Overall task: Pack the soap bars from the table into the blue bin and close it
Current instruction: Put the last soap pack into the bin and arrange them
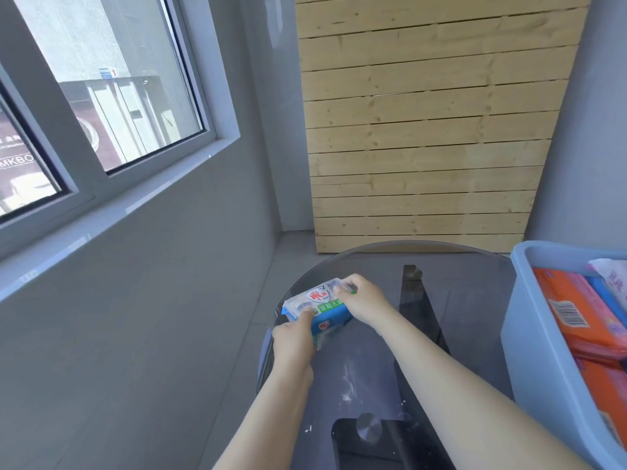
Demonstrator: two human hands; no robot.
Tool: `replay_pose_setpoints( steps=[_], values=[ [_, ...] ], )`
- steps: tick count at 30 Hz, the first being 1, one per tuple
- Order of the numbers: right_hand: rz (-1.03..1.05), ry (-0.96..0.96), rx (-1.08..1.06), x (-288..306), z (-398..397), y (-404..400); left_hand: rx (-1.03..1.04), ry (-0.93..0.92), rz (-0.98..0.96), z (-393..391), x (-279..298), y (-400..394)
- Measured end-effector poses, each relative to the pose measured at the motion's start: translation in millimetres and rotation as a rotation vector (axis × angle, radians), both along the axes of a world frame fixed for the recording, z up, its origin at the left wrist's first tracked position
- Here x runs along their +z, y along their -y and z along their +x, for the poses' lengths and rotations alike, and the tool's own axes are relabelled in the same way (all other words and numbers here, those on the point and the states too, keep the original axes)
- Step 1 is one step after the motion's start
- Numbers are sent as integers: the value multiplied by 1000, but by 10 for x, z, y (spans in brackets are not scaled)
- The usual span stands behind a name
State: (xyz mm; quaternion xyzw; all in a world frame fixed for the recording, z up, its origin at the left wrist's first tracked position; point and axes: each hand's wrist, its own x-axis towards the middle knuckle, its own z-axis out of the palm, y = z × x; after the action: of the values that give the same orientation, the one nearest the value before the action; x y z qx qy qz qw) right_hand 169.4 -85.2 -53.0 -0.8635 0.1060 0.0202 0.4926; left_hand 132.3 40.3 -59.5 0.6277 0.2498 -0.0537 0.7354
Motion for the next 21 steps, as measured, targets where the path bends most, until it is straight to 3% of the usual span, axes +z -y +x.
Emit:
replay_pose_setpoints(
  steps=[4, 8, 13, 21],
  values=[
    [46, 30, -53, -24, -300, -24, 10, 17, -48, -117, 136, -40],
    [135, 131, -109, 96, -675, -130, -9, 201, 29, -356, 422, -90],
    [197, 329, -222, 543, -1138, -87, -64, 429, 170, -718, 914, -60],
    [112, 530, -385, 1260, -1923, 538, -247, 607, 101, -1107, 1609, 446]
  ],
)
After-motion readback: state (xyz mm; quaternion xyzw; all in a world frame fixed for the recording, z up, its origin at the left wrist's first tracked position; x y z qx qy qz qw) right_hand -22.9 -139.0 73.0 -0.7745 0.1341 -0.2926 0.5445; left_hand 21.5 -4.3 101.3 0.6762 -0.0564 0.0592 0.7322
